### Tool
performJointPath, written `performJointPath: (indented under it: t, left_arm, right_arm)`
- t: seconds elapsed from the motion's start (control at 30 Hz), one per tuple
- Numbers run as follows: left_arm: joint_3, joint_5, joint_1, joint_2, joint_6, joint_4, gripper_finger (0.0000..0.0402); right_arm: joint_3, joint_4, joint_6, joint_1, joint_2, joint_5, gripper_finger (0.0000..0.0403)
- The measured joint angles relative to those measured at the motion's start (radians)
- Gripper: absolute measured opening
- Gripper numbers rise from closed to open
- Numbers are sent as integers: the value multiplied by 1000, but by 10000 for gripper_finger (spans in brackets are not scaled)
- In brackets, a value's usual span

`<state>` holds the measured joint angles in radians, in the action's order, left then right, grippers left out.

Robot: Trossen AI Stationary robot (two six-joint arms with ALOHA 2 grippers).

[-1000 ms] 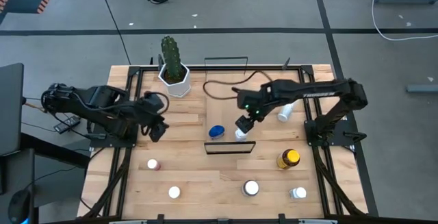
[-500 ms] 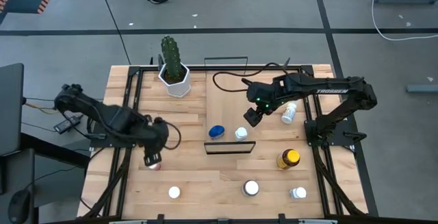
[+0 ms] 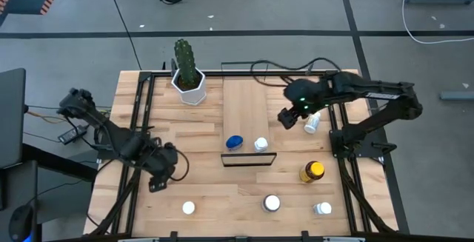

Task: Pick and place medicine bottles onto shelf by color
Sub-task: Put the pink medicine bottle on the shelf

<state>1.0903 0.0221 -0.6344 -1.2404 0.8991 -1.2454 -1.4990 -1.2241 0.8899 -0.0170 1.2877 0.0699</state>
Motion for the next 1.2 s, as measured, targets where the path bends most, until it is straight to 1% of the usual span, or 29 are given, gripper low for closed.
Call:
performJointPath:
  t: [0.07, 0.1, 0.17, 0.27, 0.37, 0.47, 0.63, 0.73, 1.03, 1.2]
  left_arm:
    - [-36, 41, -24, 14, 48, 32, 315]
    - [-49, 42, -40, 19, 73, 48, 318]
    - [-69, 27, -68, 24, 120, 72, 325]
    - [-77, -2, -82, 24, 162, 86, 336]
    - [-93, -34, -79, 24, 187, 80, 345]
    - [-133, -39, -69, 24, 245, 87, 353]
    - [-223, 23, -69, 23, 352, 187, 367]
    - [-251, 29, -69, 23, 413, 241, 373]
    - [-281, 14, -69, 23, 534, 221, 370]
    - [-282, -3, -68, 12, 565, 233, 371]
  right_arm:
    - [0, -10, 4, 6, -28, 41, 265]
    - [0, -12, -3, 7, -44, 66, 264]
    - [0, -17, -21, 6, -62, 111, 264]
    - [0, -20, -45, 6, -89, 143, 264]
    - [0, -51, -65, 7, -106, 144, 264]
    - [0, -85, -96, 6, -112, 149, 264]
    - [0, -112, -161, 7, -114, 158, 264]
    - [0, -125, -186, 6, -114, 165, 264]
    - [0, -133, -261, 6, -114, 221, 264]
    - [0, -133, -281, 6, -114, 242, 264]
